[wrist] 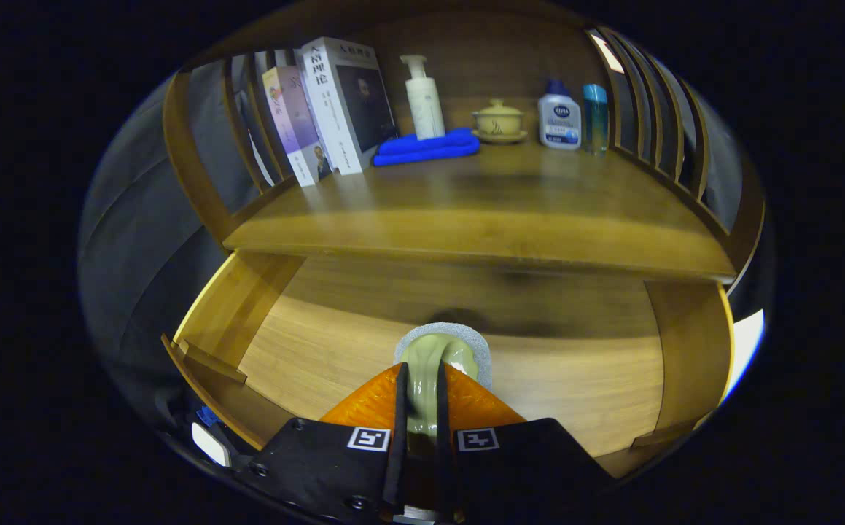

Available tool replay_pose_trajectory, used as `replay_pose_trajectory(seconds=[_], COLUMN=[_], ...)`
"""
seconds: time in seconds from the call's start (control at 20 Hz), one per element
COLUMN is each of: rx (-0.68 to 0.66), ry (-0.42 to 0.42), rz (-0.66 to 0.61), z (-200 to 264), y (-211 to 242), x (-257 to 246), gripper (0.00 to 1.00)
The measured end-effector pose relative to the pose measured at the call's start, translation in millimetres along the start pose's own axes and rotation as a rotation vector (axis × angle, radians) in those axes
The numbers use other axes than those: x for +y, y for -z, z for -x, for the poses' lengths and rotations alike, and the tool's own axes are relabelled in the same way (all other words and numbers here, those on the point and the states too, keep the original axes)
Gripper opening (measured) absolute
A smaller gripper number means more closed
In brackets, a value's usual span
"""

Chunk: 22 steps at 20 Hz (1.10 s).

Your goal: Pull open the drawer, take out the items inside it, and place them on the countertop above the cabinet.

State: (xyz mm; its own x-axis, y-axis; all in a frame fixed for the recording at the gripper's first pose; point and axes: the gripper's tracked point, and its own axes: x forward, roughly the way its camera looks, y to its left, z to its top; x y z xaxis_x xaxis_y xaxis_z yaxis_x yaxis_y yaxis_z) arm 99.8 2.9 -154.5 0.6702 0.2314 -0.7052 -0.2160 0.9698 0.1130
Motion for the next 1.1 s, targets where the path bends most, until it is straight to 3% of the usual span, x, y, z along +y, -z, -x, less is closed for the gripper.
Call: replay_pose_trajectory(seconds=[0.65, 1.1], rx=[-0.19, -0.325], ry=[0.005, -0.019], rz=[0.046, 0.005], z=[47.5, 76.8], y=[-27.8, -86.8], x=[5.4, 13.3], gripper=[0.19, 0.19])
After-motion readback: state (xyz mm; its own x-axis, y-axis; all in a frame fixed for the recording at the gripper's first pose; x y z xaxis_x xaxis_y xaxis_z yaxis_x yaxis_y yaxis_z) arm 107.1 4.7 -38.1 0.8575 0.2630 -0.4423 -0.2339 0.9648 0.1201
